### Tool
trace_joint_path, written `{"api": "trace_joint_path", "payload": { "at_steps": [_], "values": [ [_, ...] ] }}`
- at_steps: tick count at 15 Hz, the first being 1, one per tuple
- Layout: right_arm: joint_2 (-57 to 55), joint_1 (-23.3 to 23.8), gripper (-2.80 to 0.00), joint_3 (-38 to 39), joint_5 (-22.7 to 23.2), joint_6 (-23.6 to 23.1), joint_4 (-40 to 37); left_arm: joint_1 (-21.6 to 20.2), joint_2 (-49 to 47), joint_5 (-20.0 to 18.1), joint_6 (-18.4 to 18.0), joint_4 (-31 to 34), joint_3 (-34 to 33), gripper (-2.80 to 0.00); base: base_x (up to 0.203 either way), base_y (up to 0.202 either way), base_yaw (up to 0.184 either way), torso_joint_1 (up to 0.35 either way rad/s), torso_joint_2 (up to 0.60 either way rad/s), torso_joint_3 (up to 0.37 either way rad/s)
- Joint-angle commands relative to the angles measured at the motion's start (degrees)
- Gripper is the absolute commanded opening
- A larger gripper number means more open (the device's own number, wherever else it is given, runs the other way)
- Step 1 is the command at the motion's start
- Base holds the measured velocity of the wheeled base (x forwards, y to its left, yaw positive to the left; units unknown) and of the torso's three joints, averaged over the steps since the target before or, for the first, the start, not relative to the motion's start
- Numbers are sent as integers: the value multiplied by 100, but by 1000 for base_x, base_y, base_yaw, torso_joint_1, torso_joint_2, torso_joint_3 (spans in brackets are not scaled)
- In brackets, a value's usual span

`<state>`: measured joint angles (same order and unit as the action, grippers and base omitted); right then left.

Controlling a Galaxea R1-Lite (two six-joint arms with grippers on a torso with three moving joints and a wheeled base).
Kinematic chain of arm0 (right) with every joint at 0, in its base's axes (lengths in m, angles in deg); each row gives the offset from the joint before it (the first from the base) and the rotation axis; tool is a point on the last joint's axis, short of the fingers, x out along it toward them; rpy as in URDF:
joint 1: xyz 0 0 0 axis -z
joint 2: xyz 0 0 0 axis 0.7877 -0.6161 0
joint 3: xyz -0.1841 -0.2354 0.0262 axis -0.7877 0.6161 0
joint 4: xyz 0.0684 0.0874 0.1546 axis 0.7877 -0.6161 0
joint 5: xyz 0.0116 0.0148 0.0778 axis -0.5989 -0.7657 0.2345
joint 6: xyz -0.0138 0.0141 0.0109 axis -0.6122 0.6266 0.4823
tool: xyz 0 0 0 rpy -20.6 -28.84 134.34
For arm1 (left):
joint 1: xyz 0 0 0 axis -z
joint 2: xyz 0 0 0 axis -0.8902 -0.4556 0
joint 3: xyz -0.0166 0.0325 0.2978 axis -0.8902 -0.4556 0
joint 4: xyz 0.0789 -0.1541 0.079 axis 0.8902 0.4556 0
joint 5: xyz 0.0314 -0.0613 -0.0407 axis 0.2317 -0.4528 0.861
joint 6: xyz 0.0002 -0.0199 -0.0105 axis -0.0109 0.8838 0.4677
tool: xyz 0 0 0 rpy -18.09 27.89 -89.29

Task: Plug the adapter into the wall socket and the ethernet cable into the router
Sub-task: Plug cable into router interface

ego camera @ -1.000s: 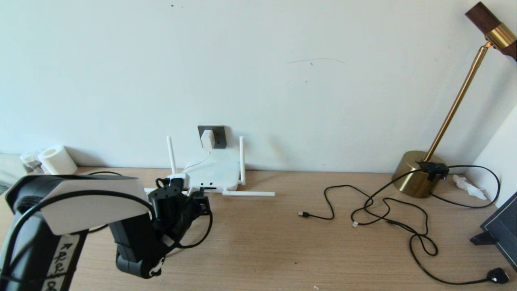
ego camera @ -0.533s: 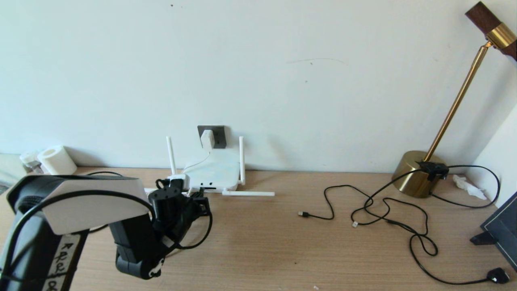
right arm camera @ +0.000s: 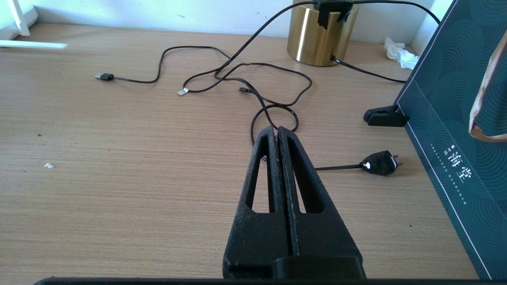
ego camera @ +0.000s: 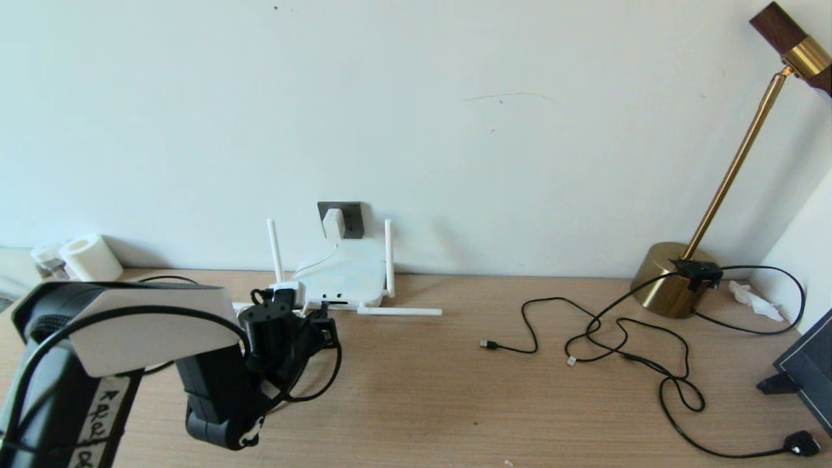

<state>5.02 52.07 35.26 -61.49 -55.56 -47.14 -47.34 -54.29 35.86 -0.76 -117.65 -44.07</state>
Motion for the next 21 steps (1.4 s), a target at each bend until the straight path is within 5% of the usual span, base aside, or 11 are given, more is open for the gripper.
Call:
{"api": "trace_joint_path", "payload": {
  "at_steps": [1, 21],
  "values": [
    [-9, -1, -280, 0, 0, 1, -2, 8, 35, 18, 4, -56, -36, -280, 0, 0, 0, 0, 0, 0],
    [-9, -1, -280, 0, 0, -7, -2, 8, 97, 20, 4, -67, -90, -280, 0, 0, 0, 0, 0, 0]
  ]
}}
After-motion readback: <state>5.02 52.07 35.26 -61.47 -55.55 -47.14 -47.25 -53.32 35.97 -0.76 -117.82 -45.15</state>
